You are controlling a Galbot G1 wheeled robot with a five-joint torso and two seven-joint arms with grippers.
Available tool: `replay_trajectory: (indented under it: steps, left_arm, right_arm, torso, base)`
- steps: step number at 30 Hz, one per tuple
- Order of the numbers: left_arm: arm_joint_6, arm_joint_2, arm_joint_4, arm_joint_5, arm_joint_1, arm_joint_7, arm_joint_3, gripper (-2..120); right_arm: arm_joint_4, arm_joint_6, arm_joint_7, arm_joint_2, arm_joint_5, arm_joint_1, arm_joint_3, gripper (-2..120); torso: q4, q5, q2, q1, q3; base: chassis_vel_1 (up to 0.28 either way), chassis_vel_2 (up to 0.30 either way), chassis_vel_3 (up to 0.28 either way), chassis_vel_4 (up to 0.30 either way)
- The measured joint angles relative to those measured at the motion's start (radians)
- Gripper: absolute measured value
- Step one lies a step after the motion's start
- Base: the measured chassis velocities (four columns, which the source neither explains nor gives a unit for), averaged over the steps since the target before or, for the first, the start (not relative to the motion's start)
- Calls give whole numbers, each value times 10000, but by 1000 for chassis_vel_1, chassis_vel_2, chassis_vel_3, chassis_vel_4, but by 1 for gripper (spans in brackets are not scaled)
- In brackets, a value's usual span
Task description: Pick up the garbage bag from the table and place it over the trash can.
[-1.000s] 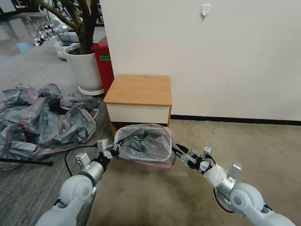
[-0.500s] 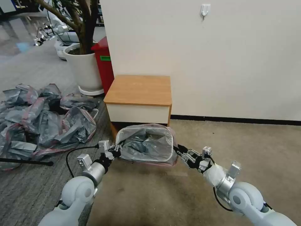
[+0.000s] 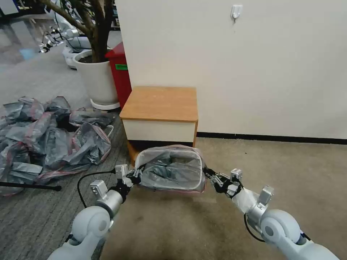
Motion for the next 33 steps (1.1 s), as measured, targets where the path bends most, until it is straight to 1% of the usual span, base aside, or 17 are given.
replay_trajectory:
  steps: [9,14,16,18,24,33]
  left_arm:
    - [-8,-39,-10,2,-10,0,-8,3]
    - [-8,-76,-39,5,-22,0,21,3]
    - [-5,-102,-116,7,24,-6,24,3]
    - [-1,-116,-154,7,65,-11,23,3]
    - [24,-165,-403,-16,354,-28,7,3]
    - [54,-232,-745,-42,809,-36,-7,3]
  right_arm:
    - [49,-8,98,79,-452,-245,66,0]
    - [49,6,99,169,-924,-298,40,0]
    - [57,10,301,217,-1357,-270,-12,0]
    - [46,15,363,231,-1540,-243,-34,0]
    - [-180,28,975,361,-2272,-68,-307,0]
    - [-692,62,1776,627,-2761,283,-726,0]
  torso:
    - [-1,-1,0,1,0]
    - [-1,-1,0,0,0]
    - [-1,-1,0,0,0]
    - [-1,-1,0,0,0]
    - [-1,0,1,0,0]
    - [0,0,0,1,0]
  base:
    - [0,0,0,0]
    - [0,0,0,0]
    - [0,0,0,0]
    - [0,0,0,0]
    - [0,0,0,0]
    - [0,0,0,0]
